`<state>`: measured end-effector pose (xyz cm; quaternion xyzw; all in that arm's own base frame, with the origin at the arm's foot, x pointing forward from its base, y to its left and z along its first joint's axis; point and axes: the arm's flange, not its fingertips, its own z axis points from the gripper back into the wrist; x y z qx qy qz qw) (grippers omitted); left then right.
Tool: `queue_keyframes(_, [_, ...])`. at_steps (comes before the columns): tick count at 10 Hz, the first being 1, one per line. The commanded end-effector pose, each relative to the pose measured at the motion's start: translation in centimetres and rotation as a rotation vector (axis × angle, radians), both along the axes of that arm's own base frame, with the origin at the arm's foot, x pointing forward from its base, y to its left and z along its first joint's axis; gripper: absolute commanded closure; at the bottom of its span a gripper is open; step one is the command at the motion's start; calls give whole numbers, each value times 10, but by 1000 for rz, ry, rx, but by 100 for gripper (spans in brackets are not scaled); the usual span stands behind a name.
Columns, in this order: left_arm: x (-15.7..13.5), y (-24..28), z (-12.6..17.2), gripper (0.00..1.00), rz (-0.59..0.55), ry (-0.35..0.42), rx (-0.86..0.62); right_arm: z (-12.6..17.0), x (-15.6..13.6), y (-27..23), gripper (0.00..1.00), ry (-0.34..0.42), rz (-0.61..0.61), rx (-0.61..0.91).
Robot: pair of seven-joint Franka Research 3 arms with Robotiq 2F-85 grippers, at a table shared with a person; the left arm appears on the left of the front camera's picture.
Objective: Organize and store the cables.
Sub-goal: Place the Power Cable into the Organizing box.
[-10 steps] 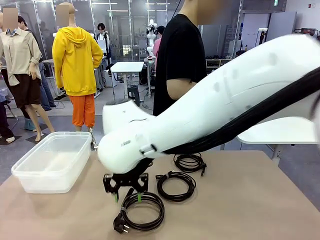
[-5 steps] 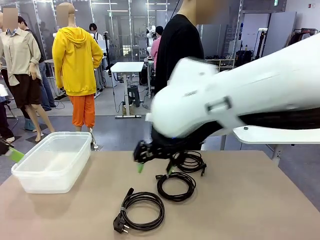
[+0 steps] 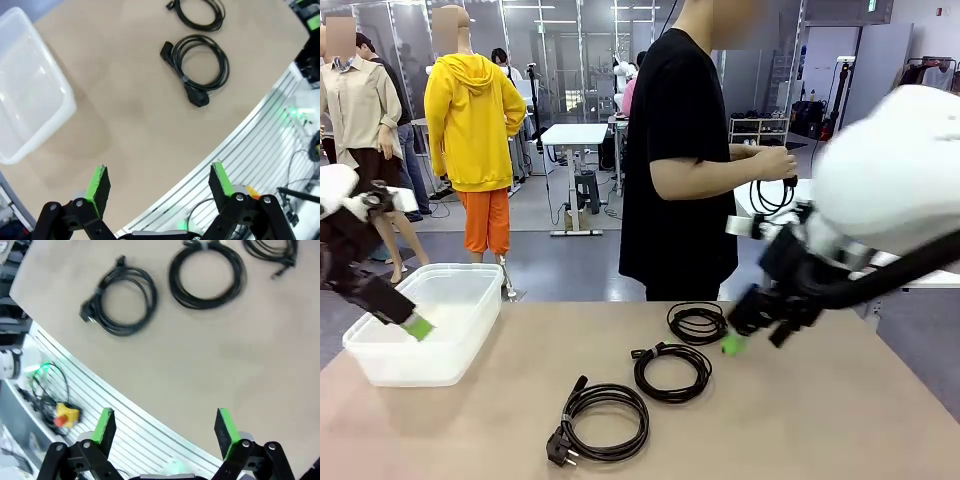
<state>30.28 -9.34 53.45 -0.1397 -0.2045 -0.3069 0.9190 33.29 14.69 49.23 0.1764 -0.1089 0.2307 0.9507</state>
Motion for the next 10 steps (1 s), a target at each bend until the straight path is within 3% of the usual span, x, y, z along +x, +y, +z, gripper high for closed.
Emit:
queue_keyframes(1, [3, -30, -25, 0, 46, 46, -31, -4, -21, -41, 0, -112, 30, -61])
queue_keyframes(2, [6, -40, -34, 0, 52, 84, -5, -2, -32, -50, 0, -157, 10, -93])
queue_keyframes(3, [10, -43, -39, 0, 27, 83, 35, -5, -36, -51, 0, -151, -30, -119])
queue_keyframes(4, [9, -38, -34, 0, -17, 93, 11, 6, -13, -43, 0, -93, 15, -65])
queue_keyframes(8, [9, -39, -29, 0, 23, 84, 20, 6, -13, -43, 0, -93, 15, -65])
queue_keyframes(9, [10, -42, -32, 0, 16, 92, 21, 10, -12, -44, 0, -106, 22, -85])
queue_keyframes(10, [11, -65, -36, 0, 151, 100, 46, 17, -21, -68, 0, -211, 113, -72])
